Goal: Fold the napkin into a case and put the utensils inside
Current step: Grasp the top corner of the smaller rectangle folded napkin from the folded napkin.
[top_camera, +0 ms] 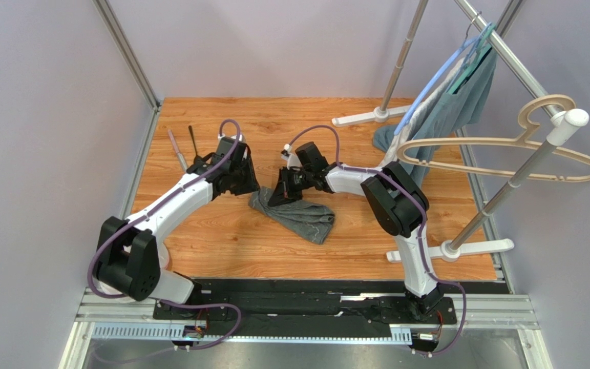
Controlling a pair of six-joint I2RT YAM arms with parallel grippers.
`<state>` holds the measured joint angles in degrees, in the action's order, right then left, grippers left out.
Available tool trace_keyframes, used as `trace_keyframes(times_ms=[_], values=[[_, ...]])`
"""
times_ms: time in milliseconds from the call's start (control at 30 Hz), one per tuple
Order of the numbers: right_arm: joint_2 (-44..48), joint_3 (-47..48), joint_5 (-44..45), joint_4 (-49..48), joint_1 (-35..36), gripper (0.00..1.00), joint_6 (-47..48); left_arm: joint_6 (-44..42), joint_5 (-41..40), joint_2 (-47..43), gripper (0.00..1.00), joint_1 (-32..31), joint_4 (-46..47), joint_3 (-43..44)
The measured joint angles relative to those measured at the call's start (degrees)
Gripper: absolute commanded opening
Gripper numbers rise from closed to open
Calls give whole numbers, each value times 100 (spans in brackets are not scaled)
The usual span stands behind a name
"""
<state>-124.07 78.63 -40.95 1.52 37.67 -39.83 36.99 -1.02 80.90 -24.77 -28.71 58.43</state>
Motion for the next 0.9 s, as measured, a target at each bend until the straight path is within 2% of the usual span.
trace_keyframes(times_ms=[233, 333, 467, 567, 700, 900], values=[[42, 293, 59, 170, 0, 0, 116, -96, 295, 1207, 35, 33, -203, 149], [42, 334, 57, 225, 0, 0, 122, -120, 315, 1451, 34, 31, -260, 197], [39, 358, 57, 251, 2, 0, 131, -122, 262, 1456, 21, 26, -323, 256], [39, 361, 57, 254, 7, 0, 136, -120, 216, 1456, 17, 26, -330, 282], [7, 411, 52, 260, 20, 0, 140, -127, 199, 1427, 16, 26, -354, 282], [-186, 647, 55, 264, 109, 0, 175, -131, 195, 1255, 23, 26, -365, 280]])
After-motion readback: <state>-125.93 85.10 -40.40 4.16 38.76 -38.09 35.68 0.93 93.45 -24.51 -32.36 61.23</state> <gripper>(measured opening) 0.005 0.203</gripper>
